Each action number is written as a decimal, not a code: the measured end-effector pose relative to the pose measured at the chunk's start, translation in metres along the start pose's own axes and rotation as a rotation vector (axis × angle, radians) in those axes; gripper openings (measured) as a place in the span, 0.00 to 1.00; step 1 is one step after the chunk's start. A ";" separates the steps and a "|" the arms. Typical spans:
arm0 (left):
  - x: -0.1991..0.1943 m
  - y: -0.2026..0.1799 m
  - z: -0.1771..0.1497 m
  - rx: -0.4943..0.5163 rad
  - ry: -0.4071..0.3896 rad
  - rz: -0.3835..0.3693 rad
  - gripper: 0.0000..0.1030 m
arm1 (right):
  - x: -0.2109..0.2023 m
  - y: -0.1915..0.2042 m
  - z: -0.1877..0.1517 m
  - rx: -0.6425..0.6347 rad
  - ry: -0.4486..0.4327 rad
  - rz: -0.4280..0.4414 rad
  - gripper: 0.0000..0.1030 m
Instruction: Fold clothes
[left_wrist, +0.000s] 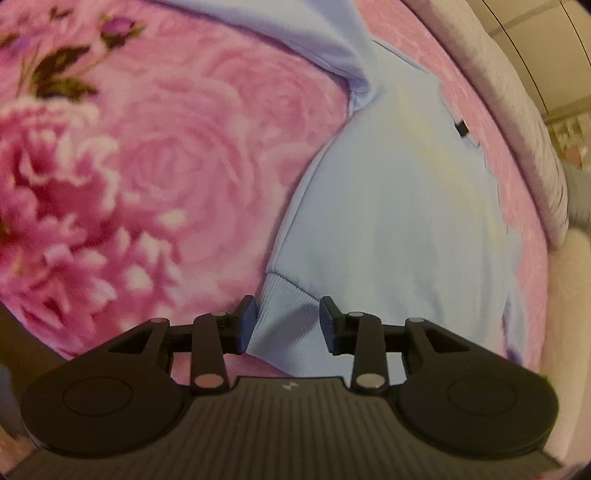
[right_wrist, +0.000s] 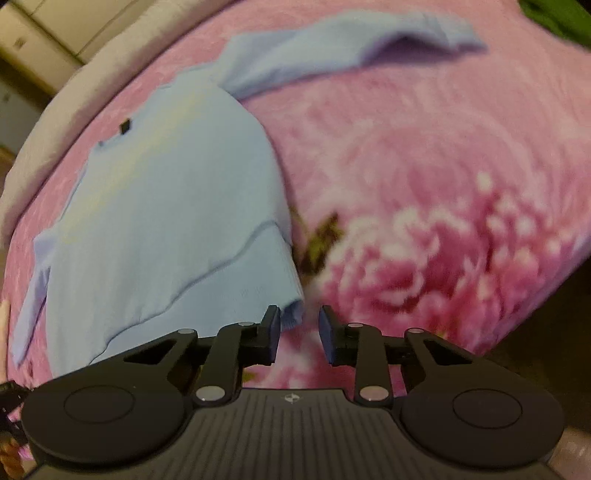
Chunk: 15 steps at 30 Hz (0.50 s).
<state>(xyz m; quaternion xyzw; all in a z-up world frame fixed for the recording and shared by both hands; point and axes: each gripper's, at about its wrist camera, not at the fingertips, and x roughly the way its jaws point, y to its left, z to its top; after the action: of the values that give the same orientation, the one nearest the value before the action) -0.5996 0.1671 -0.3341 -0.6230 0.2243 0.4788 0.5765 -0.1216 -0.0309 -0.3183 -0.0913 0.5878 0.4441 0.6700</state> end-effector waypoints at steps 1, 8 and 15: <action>0.002 0.001 0.001 -0.017 0.001 -0.007 0.30 | 0.000 -0.002 -0.002 0.014 -0.014 0.013 0.30; -0.012 -0.011 0.006 0.118 0.012 -0.014 0.01 | -0.030 0.041 0.007 -0.312 -0.107 -0.041 0.06; -0.007 -0.018 -0.002 0.227 0.015 0.135 0.01 | -0.012 0.035 -0.004 -0.426 0.082 -0.123 0.13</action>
<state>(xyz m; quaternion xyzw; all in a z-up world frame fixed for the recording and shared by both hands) -0.5872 0.1673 -0.3191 -0.5408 0.3226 0.4833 0.6081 -0.1480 -0.0190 -0.2949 -0.2845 0.5010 0.5123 0.6369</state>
